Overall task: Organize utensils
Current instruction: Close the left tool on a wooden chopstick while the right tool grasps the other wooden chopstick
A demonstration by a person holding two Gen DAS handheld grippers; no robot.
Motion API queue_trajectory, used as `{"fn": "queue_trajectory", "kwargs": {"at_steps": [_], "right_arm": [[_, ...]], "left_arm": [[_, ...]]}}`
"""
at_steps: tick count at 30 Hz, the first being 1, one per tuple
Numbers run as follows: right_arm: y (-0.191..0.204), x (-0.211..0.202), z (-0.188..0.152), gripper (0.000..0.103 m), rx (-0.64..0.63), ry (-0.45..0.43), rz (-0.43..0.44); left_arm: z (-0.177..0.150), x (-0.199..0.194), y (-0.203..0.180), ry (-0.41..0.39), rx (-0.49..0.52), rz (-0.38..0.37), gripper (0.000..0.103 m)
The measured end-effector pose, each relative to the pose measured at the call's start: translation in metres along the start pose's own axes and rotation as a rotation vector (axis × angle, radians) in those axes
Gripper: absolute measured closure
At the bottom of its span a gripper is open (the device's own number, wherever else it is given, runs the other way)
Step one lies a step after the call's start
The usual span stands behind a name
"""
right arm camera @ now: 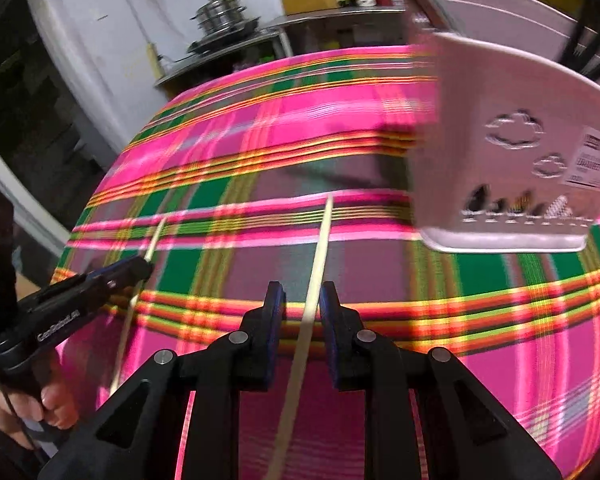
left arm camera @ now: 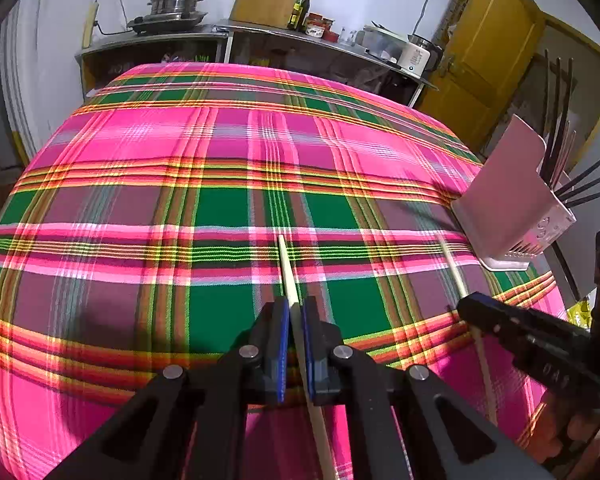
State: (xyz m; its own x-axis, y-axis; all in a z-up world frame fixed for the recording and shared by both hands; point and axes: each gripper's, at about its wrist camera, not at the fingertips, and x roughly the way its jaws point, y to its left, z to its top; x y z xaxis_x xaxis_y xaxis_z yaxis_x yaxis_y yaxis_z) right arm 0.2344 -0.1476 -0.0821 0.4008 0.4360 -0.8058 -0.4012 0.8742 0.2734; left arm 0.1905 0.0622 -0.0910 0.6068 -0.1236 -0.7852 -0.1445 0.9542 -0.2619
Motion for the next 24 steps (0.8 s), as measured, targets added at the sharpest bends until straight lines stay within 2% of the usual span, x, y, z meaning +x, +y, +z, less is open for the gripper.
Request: {"fn": "queue_trajectory", "kwargs": {"at_steps": [3,9,22,24], "right_arm": [[0.013,0.003,-0.001,0.083,-0.027,0.013,0.028],[0.02,0.006,0.006,0.083,-0.054,0.006,0.004],[0.031,0.031,0.029,0.083,-0.138,0.039,-0.051],[0.032,0.033,0.032,0.088,-0.144,0.043,-0.059]], "left_arm": [[0.001,0.0,0.003,0.006,-0.015,-0.009,0.096],[0.008,0.005,0.001,0.013,-0.019,0.002,0.096],[0.019,0.017,-0.016,0.026,0.073,0.079,0.094],[0.019,0.018,-0.017,0.028,0.083,0.086,0.094]]}}
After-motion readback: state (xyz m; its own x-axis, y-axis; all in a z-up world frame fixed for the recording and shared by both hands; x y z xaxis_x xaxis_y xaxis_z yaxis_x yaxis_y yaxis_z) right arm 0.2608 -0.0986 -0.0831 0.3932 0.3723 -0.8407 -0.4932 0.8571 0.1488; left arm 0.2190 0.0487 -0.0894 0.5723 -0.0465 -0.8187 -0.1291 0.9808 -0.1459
